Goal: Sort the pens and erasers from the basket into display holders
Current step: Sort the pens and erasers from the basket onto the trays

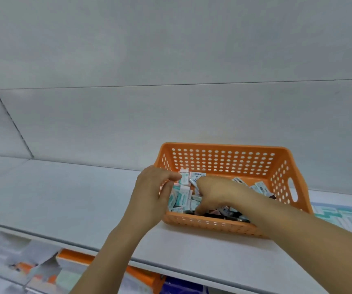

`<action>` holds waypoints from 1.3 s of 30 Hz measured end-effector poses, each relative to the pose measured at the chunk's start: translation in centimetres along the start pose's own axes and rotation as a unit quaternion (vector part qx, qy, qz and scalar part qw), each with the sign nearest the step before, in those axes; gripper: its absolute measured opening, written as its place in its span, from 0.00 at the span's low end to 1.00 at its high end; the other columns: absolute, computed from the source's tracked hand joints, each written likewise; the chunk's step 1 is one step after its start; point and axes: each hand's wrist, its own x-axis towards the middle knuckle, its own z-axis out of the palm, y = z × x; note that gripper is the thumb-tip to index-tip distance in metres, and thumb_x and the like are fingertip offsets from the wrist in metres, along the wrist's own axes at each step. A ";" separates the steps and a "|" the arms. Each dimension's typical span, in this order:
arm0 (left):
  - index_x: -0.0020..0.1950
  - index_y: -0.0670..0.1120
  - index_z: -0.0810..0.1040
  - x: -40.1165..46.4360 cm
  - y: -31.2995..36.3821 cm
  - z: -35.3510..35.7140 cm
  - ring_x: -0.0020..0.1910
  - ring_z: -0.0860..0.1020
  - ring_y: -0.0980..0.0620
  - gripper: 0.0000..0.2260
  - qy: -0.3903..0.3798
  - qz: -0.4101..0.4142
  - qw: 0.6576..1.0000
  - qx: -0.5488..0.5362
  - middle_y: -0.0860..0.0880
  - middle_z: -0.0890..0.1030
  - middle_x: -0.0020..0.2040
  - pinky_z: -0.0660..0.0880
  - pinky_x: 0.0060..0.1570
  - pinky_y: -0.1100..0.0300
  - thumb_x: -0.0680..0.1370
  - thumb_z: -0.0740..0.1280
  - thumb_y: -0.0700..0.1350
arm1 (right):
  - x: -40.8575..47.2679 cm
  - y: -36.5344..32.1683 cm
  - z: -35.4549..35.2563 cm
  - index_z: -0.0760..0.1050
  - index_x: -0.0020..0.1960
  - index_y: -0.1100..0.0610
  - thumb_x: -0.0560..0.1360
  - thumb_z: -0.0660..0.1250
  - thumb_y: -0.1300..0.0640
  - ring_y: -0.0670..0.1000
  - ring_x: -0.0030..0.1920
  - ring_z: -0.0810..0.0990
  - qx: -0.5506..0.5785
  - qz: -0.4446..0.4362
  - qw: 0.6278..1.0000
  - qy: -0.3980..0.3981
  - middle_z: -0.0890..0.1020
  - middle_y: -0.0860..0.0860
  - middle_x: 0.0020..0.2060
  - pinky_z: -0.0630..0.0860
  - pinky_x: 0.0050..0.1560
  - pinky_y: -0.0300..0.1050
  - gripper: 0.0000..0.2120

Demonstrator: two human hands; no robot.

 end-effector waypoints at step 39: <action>0.58 0.55 0.70 7.5 0.5 5.2 0.53 0.72 0.50 0.25 -0.289 -0.013 0.928 0.235 0.50 0.69 0.63 0.74 0.48 0.57 0.67 0.78 0.53 | -7.9 7.3 -1.7 0.75 0.53 0.59 0.81 0.61 0.50 0.47 0.27 0.74 0.530 0.058 0.840 0.103 0.80 0.55 0.34 0.67 0.22 0.38 0.12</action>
